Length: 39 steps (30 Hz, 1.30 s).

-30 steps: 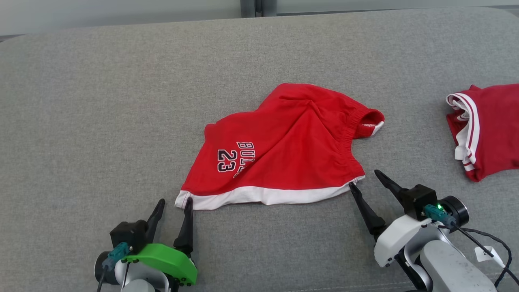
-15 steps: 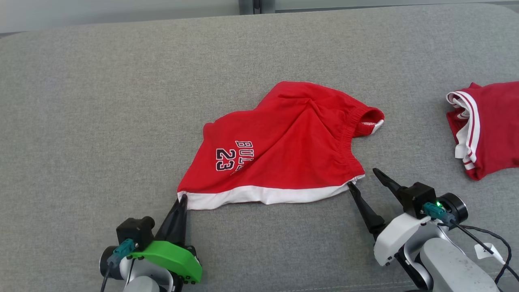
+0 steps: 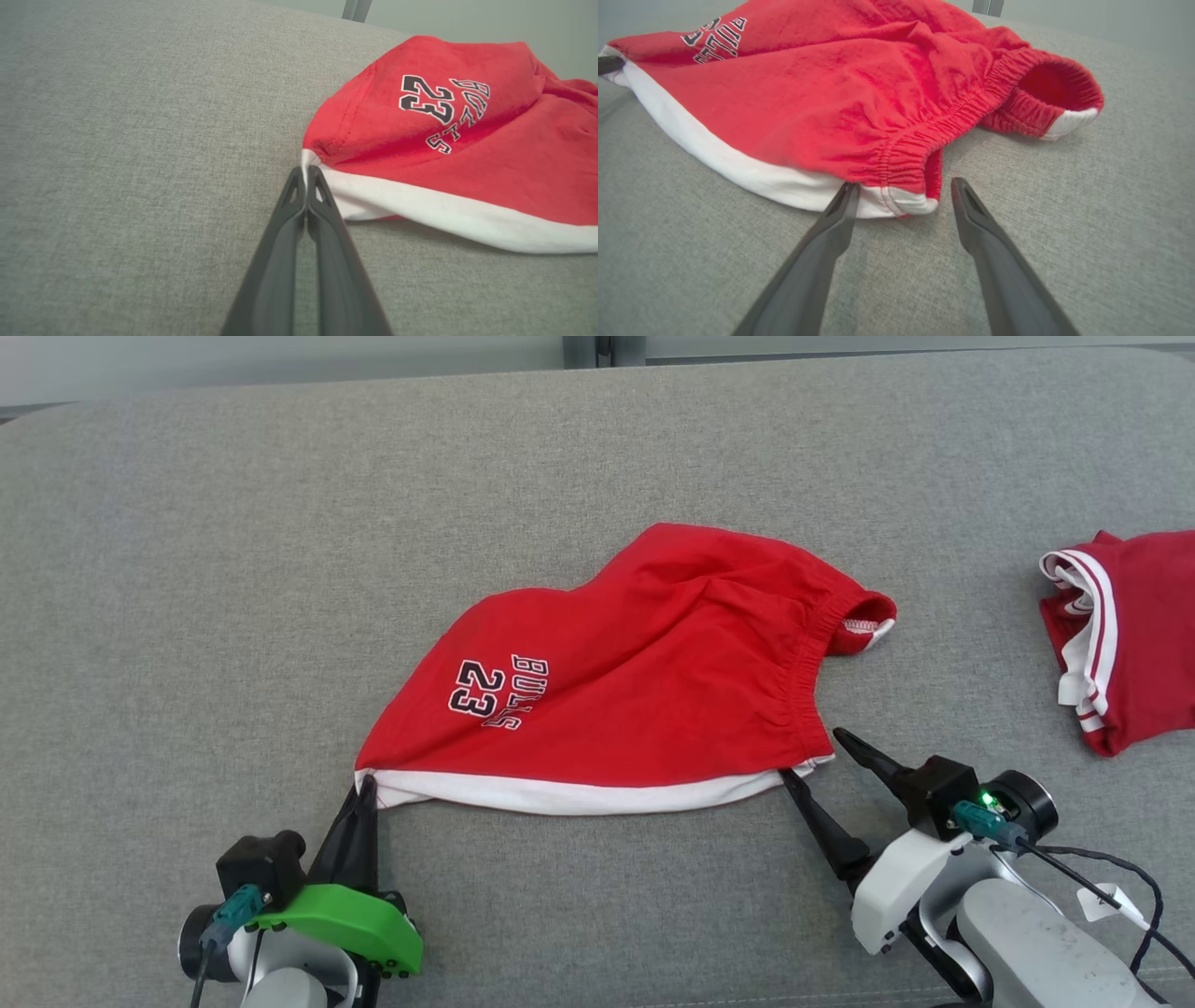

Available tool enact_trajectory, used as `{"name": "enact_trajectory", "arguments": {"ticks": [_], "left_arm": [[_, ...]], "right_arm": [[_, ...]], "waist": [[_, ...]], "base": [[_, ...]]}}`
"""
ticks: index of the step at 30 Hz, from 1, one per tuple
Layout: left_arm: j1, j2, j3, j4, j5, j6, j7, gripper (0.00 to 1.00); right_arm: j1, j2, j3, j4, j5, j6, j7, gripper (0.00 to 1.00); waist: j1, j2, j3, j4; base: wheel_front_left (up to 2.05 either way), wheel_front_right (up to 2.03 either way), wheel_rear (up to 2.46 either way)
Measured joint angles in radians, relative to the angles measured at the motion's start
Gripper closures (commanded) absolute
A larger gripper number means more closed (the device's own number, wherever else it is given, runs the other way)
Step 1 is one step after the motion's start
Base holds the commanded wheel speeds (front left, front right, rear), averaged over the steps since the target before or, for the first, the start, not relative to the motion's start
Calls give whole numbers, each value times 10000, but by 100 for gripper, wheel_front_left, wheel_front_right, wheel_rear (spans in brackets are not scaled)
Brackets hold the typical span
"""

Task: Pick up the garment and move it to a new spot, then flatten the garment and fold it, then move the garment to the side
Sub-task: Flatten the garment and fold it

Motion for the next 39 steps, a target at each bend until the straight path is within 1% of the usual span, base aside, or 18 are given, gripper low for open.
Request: {"name": "enact_trajectory", "arguments": {"ticks": [8,9,10,12,19,24,32,36,39], "left_arm": [[11,0,31,33,-6,0,0,100],[23,2,36,33,-6,0,0,100],[36,0,38,33,-6,0,0,100],[75,2,40,42,-6,0,0,100],[192,2,33,115,-6,0,0,100],[845,0,190,284,46,0,0,100],[1313,4,408,146,125,0,0,100],[952,2,407,-267,270,0,0,100],[-45,151,291,-600,407,0,0,100]], "right_arm": [[-90,-255,803,-242,98,0,0,0],[-84,-278,897,-221,144,0,0,10],[-85,-307,989,-167,194,-2,0,38],[-87,-326,1137,-82,299,-2,0,100],[-114,-265,1360,119,614,0,0,100],[443,42,1160,178,903,0,0,100],[1254,374,740,-8,1310,0,0,100],[1048,372,410,-265,1555,0,0,100],[62,211,128,-382,1693,0,2,100]], "waist": [[0,0,-88,4],[0,0,-116,0],[0,0,-143,-7],[0,0,-190,-22],[0,0,-410,-42],[0,0,-1106,-122],[0,0,-2065,-216],[0,0,-2232,-209],[0,0,-2101,-198]], "base": [[0,0,0],[0,0,0],[0,0,0],[0,0,0],[0,0,0],[0,0,0],[0,0,0],[0,0,0],[0,0,0]]}}
